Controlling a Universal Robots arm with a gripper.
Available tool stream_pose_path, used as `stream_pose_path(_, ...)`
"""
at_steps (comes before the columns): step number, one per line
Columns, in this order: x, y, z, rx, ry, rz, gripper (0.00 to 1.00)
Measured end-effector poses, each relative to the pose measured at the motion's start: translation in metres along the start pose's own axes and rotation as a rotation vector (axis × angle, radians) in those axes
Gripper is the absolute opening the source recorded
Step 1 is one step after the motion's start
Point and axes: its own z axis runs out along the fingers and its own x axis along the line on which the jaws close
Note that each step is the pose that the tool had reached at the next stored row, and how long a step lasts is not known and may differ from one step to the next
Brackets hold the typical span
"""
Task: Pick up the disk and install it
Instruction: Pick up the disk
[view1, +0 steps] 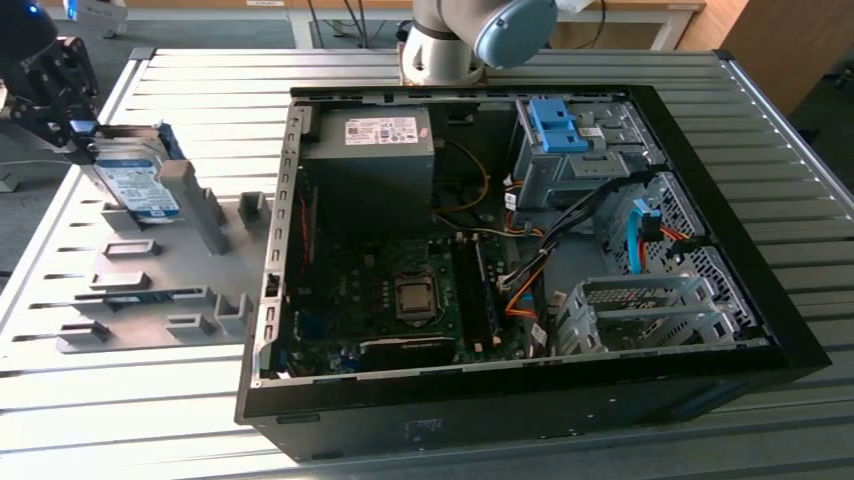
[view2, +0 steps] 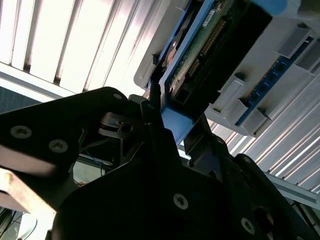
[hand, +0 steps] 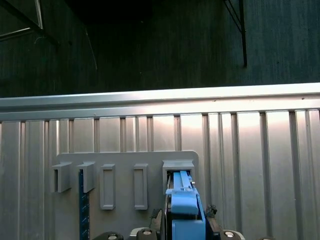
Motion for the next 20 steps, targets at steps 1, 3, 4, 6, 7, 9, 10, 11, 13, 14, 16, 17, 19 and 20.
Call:
stream_pose_path(1,0.0,0.0,0.0015,0.0003,0.0,0.0,0.44)
stream_pose_path(3,0.0,0.0,0.0037,0.002,-0.0001,0.0,0.44)
stream_pose_path(4,0.0,0.0001,0.0038,0.0021,0.0,0.0,0.44)
stream_pose_path(6,-0.0001,0.0001,0.0038,0.002,0.0,0.0,0.44)
stream_pose_path(7,-0.0001,0.0,0.0039,0.0021,-0.0001,0.0,0.43)
stream_pose_path(9,-0.0001,0.0001,0.004,0.0023,-0.0001,0.0,0.36)
stream_pose_path(10,-0.0001,0.0001,0.004,0.0023,-0.0001,0.0,0.36)
stream_pose_path(11,-0.0001,0.0001,0.004,0.0022,-0.0001,0.0,0.36)
stream_pose_path(13,-0.0001,0.0001,0.004,0.0022,-0.0001,0.0,0.36)
stream_pose_path(14,-0.0001,0.0001,0.004,0.0023,-0.0001,0.0,0.36)
stream_pose_path(16,-0.0001,0.0001,0.004,0.0023,-0.0002,0.0,0.36)
stream_pose_path(17,-0.0001,0.0,0.004,0.0023,-0.0002,0.0,0.36)
stream_pose_path(19,-0.0001,0.0001,0.004,0.0023,-0.0002,0.0,0.36)
stream_pose_path(20,-0.0001,0.0,0.004,0.0024,-0.0003,-0.002,0.36)
